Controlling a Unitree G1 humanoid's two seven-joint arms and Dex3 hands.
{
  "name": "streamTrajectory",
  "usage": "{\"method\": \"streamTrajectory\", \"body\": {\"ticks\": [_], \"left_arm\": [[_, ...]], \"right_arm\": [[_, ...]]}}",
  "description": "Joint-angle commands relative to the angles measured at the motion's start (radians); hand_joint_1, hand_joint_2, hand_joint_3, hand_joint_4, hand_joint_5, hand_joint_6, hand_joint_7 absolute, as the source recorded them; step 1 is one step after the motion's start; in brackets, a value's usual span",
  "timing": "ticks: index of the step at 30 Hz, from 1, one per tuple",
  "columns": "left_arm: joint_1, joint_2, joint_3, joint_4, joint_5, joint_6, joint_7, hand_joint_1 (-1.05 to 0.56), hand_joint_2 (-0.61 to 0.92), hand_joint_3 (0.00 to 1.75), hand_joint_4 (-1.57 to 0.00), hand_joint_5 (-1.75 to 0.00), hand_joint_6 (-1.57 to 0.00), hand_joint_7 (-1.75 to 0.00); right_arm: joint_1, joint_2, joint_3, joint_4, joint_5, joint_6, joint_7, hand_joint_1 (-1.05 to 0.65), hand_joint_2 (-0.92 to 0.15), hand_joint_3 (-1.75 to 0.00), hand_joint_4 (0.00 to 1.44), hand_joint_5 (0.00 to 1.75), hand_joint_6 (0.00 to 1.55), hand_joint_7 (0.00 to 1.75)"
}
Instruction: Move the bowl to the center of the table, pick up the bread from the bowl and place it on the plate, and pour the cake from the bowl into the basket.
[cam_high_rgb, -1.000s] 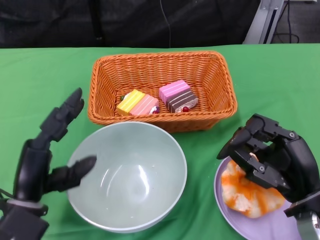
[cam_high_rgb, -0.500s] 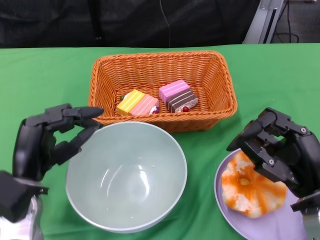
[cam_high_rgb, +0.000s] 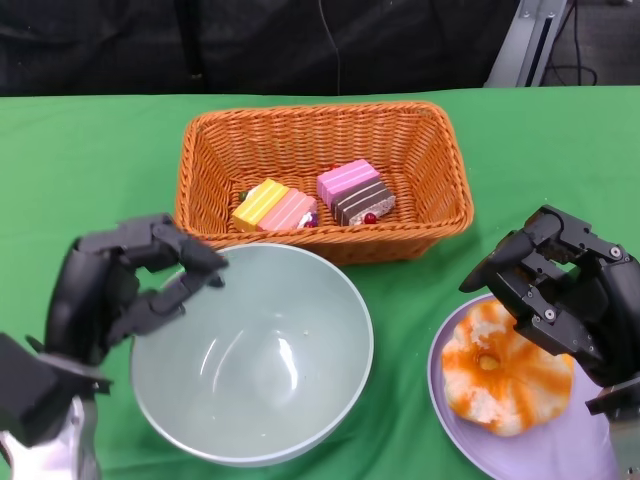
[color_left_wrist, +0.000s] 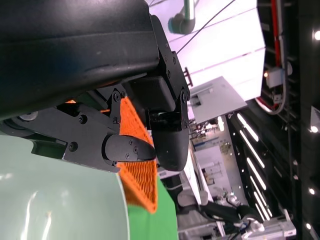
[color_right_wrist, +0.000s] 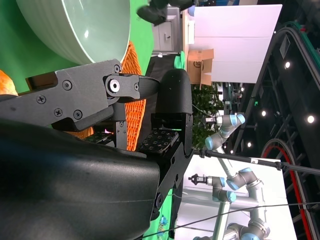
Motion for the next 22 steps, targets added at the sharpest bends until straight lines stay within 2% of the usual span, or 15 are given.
{"method": "streamTrajectory", "body": {"ticks": [1, 8, 12, 18, 20, 21, 22], "left_arm": [[0.029, 0.0, 0.01, -0.034, 0.012, 0.015, 0.004, -0.13, 0.92, 0.3, -0.81, -1.46, -0.85, -1.28], [0.044, -0.022, 0.035, -0.045, 0.04, 0.0, 0.051, -0.14, 0.92, 0.33, -0.79, -1.5, -0.81, -1.32], [0.049, -0.035, 0.052, -0.038, 0.036, -0.005, 0.053, -0.22, 0.92, 0.3, -0.8, -1.51, -0.81, -1.32], [0.057, -0.041, 0.067, -0.042, 0.033, -0.016, 0.05, -0.18, 0.92, 0.3, -0.79, -1.52, -0.8, -1.33], [0.057, -0.043, 0.069, -0.053, 0.037, -0.01, 0.058, -0.23, 0.92, 0.3, -0.79, -1.53, -0.79, -1.33], [0.057, -0.044, 0.069, -0.061, 0.036, -0.003, 0.058, -0.23, 0.92, 0.31, -0.78, -1.56, -0.77, -1.34], [0.056, -0.043, 0.069, -0.068, 0.036, 0.006, 0.058, -0.23, 0.92, 0.31, -0.77, -1.57, -0.77, -1.35]], "right_arm": [[-0.004, -0.013, -0.01, 0.008, 0.013, -0.023, 0.004, -0.19, -0.92, -0.33, 0.71, 1.44, 0.7, 1.12], [-0.007, -0.02, -0.013, 0.014, 0.024, -0.017, 0.01, -0.19, -0.92, -0.34, 0.7, 1.43, 0.7, 1.12], [-0.001, -0.021, -0.011, 0.008, 0.016, -0.019, 0.002, -0.19, -0.92, -0.32, 0.71, 1.43, 0.71, 1.12], [0.007, -0.02, -0.007, -0.013, 0.014, -0.015, -0.005, -0.17, -0.92, -0.35, 0.72, 1.44, 0.71, 1.12], [0.005, -0.02, -0.006, -0.026, 0.011, -0.004, -0.016, -0.15, -0.84, -0.5, 0.73, 1.46, 0.71, 1.17], [0.004, -0.022, -0.005, -0.03, 0.009, -0.003, -0.019, -0.14, -0.76, -0.66, 0.73, 1.47, 0.7, 1.19], [0.001, -0.027, -0.005, -0.03, 0.009, -0.003, -0.015, -0.14, -0.73, -0.73, 0.73, 1.47, 0.7, 1.19]]}}
